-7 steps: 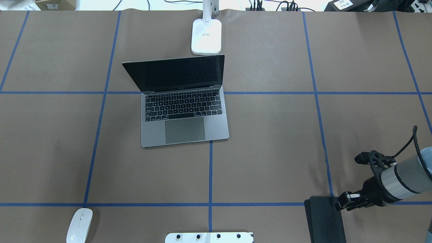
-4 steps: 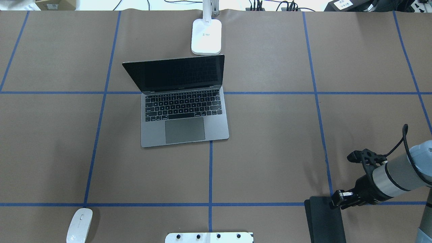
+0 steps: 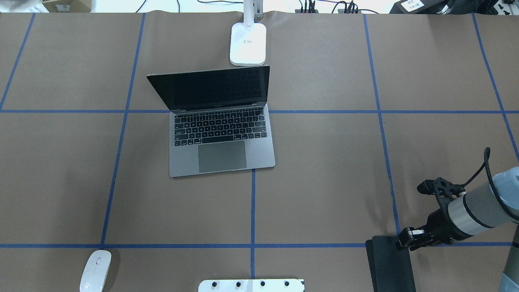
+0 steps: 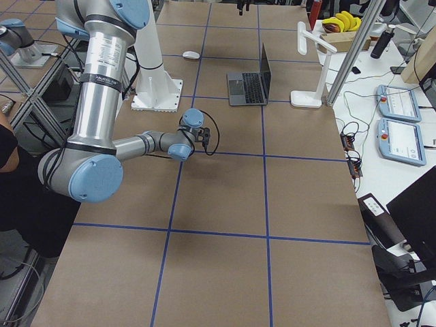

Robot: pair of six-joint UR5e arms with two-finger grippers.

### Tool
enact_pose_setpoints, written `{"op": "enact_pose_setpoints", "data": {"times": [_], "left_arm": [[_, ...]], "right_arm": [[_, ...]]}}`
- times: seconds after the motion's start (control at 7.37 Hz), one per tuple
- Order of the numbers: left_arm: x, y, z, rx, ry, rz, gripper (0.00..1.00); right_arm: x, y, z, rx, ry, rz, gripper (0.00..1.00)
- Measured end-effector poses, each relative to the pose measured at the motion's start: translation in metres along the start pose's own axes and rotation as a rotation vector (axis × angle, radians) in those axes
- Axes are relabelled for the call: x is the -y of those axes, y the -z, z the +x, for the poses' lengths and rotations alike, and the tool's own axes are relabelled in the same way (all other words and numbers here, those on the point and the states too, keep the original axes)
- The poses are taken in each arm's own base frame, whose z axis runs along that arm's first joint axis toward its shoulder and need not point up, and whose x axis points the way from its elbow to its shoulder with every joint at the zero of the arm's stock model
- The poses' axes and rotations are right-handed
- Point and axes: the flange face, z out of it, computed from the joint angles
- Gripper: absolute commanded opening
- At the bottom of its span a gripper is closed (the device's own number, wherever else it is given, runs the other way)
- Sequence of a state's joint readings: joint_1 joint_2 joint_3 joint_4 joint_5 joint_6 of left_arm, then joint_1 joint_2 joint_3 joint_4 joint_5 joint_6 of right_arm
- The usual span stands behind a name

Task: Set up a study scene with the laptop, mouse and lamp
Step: 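Close the right gripper on the edge of the black pad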

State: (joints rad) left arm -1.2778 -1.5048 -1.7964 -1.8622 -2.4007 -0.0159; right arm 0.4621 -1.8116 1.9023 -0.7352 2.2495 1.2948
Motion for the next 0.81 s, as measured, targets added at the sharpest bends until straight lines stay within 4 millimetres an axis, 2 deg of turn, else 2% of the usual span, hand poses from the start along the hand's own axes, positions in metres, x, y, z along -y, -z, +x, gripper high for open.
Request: {"op": "enact_pose_setpoints", "data": {"times": [0.81], "left_arm": [[-0.0008, -0.0015, -0.0016, -0.001, 0.001, -0.003, 1.00]], "right_arm": [[-0.0009, -0.0053, 0.0026, -0.006, 0.004, -0.010, 0.46]]}}
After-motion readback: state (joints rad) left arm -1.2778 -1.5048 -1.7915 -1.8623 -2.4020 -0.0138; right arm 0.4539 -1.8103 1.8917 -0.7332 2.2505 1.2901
